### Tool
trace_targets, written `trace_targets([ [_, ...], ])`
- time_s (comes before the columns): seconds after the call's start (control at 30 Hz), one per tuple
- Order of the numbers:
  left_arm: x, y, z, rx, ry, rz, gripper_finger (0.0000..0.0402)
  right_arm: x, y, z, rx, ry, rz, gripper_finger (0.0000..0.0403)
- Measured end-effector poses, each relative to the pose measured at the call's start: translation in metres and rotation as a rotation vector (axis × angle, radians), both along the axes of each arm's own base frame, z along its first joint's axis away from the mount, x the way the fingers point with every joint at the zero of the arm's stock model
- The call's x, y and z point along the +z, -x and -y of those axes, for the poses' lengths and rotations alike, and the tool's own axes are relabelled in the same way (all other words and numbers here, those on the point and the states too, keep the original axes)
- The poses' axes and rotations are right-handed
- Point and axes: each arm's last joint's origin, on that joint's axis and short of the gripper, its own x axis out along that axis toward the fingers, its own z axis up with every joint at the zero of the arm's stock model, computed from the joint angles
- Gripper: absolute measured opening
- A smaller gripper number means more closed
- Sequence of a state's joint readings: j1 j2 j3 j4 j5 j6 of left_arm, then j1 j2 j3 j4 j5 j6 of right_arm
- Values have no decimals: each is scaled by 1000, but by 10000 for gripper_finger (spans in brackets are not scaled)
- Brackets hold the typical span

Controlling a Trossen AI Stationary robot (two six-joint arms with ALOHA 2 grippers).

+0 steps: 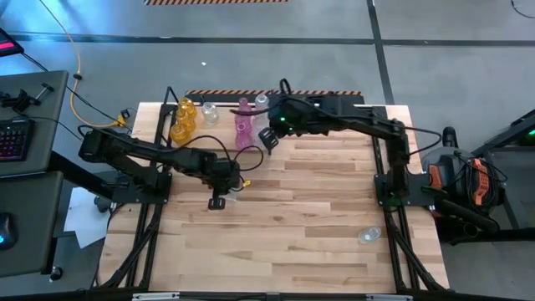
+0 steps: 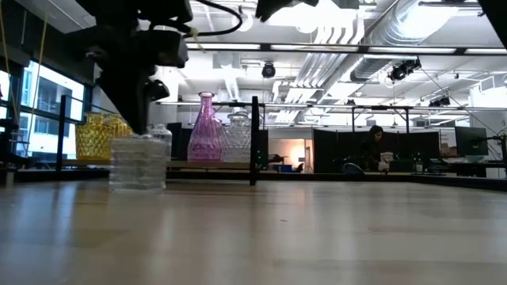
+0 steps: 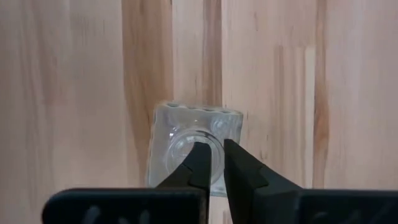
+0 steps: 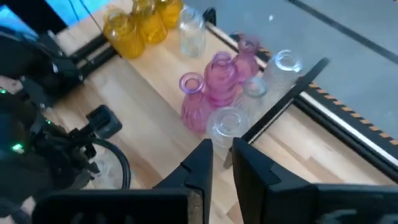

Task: Sort vases onto shelf
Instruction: Put the transparent vase on the shelf aligned with the left transparent vase

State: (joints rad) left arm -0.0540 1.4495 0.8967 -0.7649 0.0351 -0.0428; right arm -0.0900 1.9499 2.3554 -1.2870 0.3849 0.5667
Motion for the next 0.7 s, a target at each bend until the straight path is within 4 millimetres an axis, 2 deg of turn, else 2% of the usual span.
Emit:
trace_targets([
  [0.17,10,18,-3,18,-23,-53,15,14,15,-10,-30,19,31,44],
  [0.37,27,40,-12,75,-23,-61,13,13,22,-18,-54,40,-17,44],
  [0.7,49,63,-51,272,-23,11,13,6,20,-23,-56,27,-46,44],
])
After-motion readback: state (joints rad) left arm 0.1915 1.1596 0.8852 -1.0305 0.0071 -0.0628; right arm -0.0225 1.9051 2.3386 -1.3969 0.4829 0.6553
